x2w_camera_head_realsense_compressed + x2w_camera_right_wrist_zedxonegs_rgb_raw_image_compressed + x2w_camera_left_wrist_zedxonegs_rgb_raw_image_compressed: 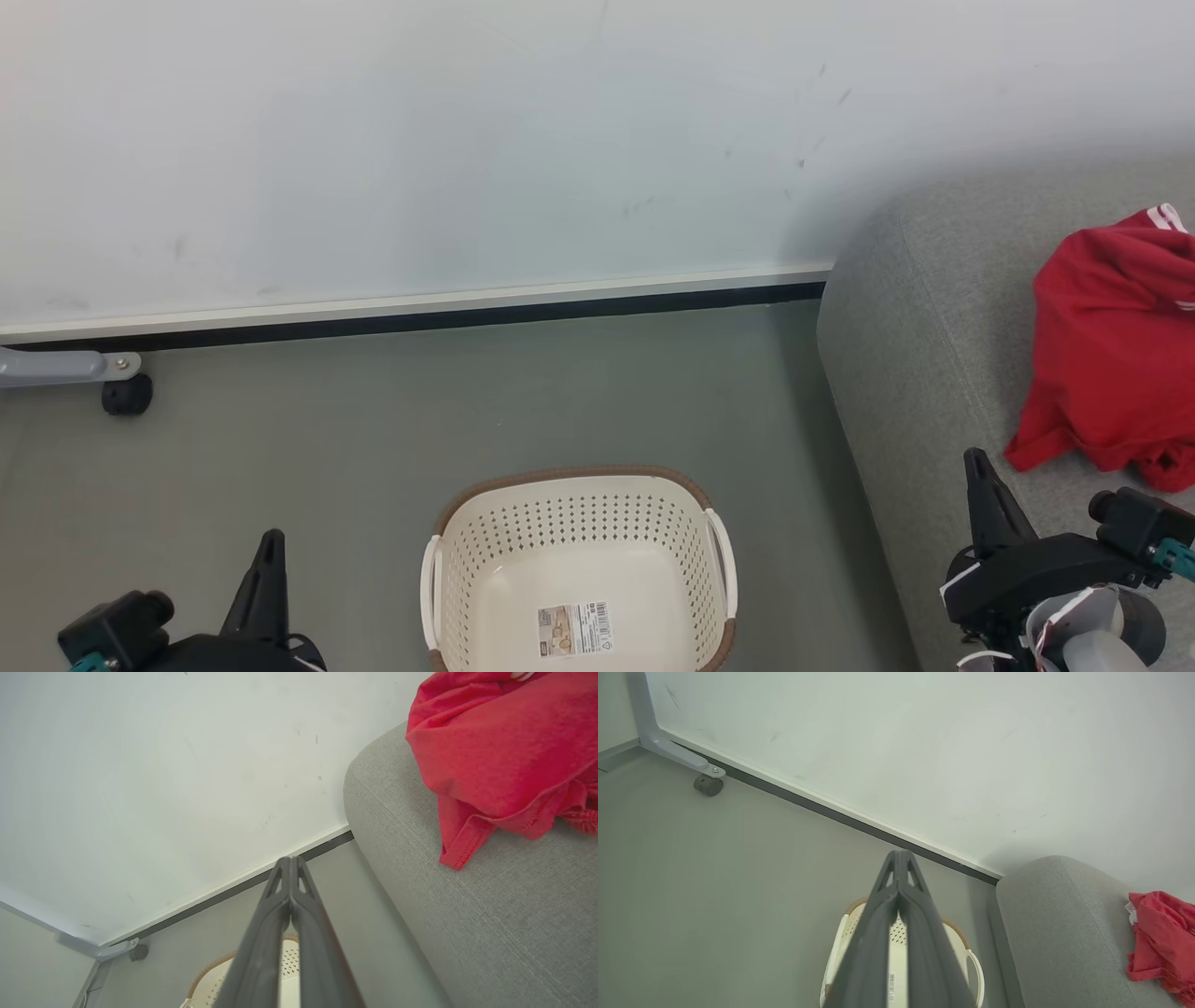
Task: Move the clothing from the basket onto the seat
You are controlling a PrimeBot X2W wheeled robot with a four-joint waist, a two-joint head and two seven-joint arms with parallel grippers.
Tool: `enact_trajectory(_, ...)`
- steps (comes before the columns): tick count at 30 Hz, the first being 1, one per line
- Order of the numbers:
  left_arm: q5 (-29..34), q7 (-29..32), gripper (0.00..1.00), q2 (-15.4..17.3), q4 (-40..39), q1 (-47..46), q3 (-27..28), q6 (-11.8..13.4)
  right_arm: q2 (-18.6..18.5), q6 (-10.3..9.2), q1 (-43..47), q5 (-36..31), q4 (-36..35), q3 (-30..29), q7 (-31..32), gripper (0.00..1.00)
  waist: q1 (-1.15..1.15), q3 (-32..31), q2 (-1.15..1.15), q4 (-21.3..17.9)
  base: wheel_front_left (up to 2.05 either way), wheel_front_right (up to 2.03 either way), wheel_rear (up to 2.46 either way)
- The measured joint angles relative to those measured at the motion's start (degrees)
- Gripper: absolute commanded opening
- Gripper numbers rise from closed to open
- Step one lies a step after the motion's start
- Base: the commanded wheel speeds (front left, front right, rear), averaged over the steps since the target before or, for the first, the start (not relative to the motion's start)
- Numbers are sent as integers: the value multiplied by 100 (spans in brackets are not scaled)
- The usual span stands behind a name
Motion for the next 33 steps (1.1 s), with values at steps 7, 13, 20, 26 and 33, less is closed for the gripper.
enact_trajectory(7, -547, 80, 0, -44, 91, -27, 107, -102, 87, 88, 8, 513, 7, -190, 124, 0, 0, -21, 0, 11, 0, 0, 0)
enact_trajectory(13, -954, 147, 0, -119, 201, -94, 167, -200, 156, 182, 46, 962, 15, -349, 223, 0, 0, -38, 0, 21, 0, 0, 0)
enact_trajectory(20, -1458, 225, 0, -188, 283, -138, 272, -300, 245, 280, 119, 1501, 38, -539, 328, 0, 0, -58, 0, 32, 0, 0, 0)
enact_trajectory(26, -1924, 299, 0, -229, 397, -204, 341, -399, 310, 375, 123, 1940, 41, -700, 402, 0, 0, -76, 0, 41, 0, 0, 0)
enact_trajectory(33, -2386, 359, 0, -310, 482, -253, 430, -499, 387, 480, 143, 2466, 49, -887, 519, 0, 0, -96, 0, 52, 0, 0, 0)
